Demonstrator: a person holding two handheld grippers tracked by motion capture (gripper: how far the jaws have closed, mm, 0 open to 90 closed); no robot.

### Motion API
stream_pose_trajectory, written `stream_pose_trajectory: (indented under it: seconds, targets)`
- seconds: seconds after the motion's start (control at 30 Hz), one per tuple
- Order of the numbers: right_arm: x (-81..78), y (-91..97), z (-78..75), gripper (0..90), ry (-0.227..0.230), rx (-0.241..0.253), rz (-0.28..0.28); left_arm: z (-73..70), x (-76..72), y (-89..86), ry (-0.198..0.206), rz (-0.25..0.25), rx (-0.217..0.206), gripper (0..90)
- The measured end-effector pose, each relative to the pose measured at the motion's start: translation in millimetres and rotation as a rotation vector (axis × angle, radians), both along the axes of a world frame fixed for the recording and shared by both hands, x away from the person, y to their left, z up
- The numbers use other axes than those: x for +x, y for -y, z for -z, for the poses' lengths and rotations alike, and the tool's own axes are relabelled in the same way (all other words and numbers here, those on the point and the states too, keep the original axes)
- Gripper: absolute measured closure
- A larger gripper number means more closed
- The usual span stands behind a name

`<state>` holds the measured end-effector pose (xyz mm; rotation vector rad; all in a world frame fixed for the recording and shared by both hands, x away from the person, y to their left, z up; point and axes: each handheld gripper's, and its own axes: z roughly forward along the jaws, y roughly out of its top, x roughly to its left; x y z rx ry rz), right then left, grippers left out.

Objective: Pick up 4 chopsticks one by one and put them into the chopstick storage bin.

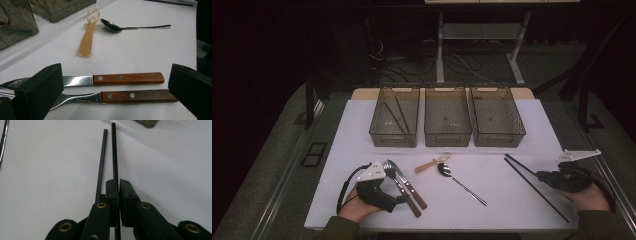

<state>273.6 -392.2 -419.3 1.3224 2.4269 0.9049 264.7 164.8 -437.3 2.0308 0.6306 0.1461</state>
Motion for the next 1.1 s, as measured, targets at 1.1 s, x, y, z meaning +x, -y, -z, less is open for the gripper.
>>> stream_pose_trajectory:
  seconds: [1.1]
  targets:
    - [10.9,-41.0,-34.2,86.1,0.096,0.106,-0.095,0.1,-0.2,0.9,-0.003,0.005,-0.003,0.0]
